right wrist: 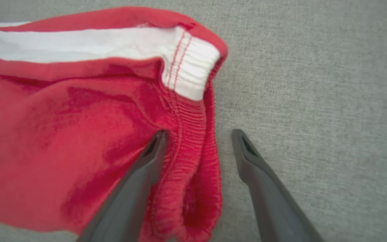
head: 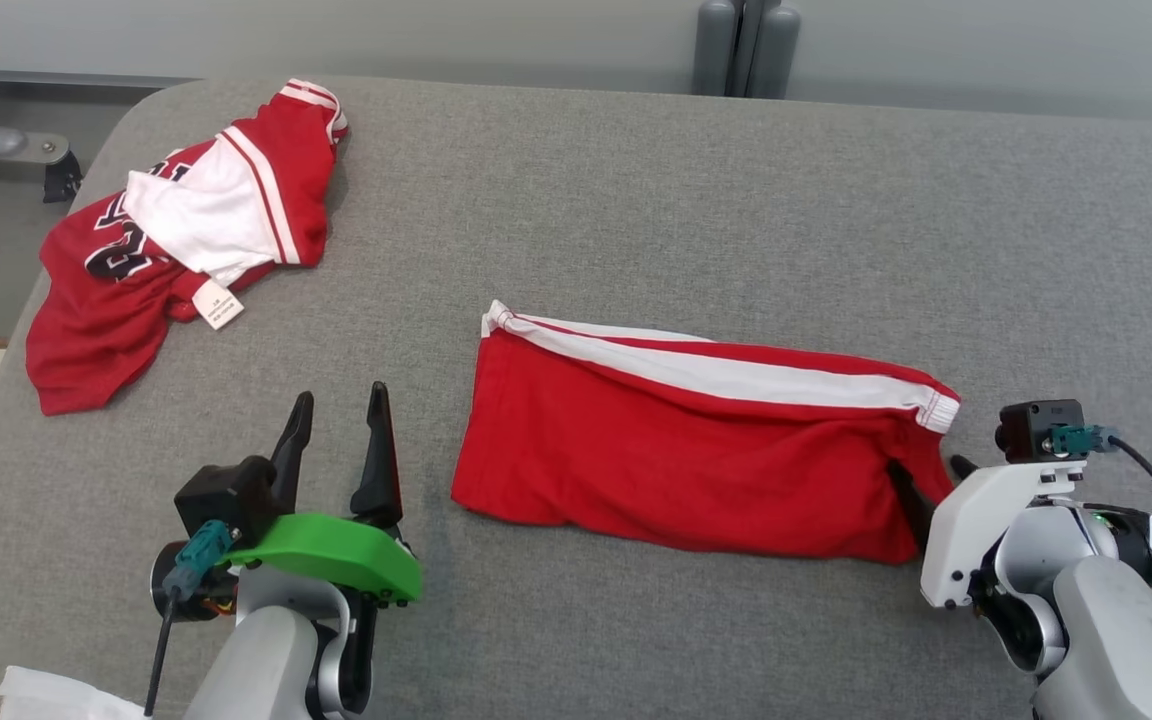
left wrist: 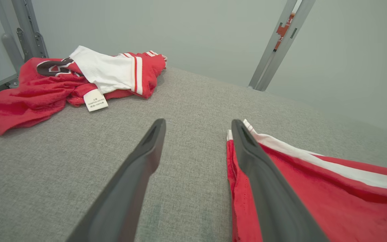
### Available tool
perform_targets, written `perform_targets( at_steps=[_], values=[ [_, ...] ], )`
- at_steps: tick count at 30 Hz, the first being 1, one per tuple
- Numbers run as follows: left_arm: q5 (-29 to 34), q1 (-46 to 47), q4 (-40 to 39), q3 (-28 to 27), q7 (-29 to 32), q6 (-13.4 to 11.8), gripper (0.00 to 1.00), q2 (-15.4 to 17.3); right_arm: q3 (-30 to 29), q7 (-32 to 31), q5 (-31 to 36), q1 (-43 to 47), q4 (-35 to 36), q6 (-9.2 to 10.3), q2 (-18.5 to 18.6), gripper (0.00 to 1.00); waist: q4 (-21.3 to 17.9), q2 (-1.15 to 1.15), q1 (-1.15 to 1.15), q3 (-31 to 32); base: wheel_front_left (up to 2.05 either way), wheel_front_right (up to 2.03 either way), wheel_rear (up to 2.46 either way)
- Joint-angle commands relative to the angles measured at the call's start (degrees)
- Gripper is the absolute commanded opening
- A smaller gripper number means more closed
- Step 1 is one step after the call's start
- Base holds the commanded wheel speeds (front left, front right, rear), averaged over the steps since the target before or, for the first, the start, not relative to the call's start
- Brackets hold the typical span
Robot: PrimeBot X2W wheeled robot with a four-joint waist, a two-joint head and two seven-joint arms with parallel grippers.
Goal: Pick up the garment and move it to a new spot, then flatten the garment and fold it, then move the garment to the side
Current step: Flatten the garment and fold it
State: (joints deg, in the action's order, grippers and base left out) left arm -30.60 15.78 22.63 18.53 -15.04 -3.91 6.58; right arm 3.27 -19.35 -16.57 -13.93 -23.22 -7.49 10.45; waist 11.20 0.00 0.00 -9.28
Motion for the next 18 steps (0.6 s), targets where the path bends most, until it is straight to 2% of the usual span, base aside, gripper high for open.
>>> perform_targets(
  at_steps=[1, 2, 4, 5, 10, 13, 18],
  values=[
    [0.8, -0.88, -0.26, -0.35, -0.17, -0.23, 1.0, 0.38, 0.66, -1.07, -1.52, -0.63, -1.29, -0.01, -0.08, 0.52, 0.13, 0.0, 0.0, -0.27, 0.0, 0.0, 0.0],
    [0.79, -0.95, -0.37, -0.54, -0.18, -0.27, 1.0, 0.39, 1.02, -1.3, -2.21, -0.77, -1.85, -0.01, -0.02, 0.44, 0.07, 0.0, 0.0, -0.32, 0.0, 0.0, 0.0],
    [0.86, -1.0, -0.7, -0.9, -0.17, -0.41, 1.0, 0.49, 1.77, -1.58, -3.28, -1.3, -2.77, -0.01, 0.24, 0.18, -0.33, 0.0, 0.0, -0.43, 0.0, 0.0, 0.0],
    [0.92, -1.0, -0.85, -1.05, -0.17, -0.46, 1.0, 0.57, 2.17, -1.32, -3.92, -1.65, -3.12, -0.01, 0.31, 0.0, -0.69, 0.0, 0.0, -0.45, 0.0, 0.0, 0.0],
    [1.66, -1.1, -1.73, -1.16, -0.12, -0.55, 1.0, 1.02, 3.1, -0.04, -6.94, -3.43, -3.26, 0.05, 1.67, 0.0, -3.24, 0.0, 0.0, -0.15, 0.0, 0.0, 0.0],
    [1.71, -1.17, -2.27, -0.92, -0.09, -0.66, 1.0, 1.13, 3.24, 0.03, -9.41, -3.72, -2.14, 0.05, 3.94, 0.0, -5.19, 0.0, 0.0, 0.14, 0.0, 0.0, 0.0],
    [2.0, -0.93, -3.01, -0.33, 0.16, -0.66, 1.0, 1.28, 0.14, -0.6, -11.55, -2.25, -0.78, 0.04, 8.51, 0.0, -7.92, 0.0, 0.0, 0.35, 0.0, 0.0, 0.0]
  ],
)
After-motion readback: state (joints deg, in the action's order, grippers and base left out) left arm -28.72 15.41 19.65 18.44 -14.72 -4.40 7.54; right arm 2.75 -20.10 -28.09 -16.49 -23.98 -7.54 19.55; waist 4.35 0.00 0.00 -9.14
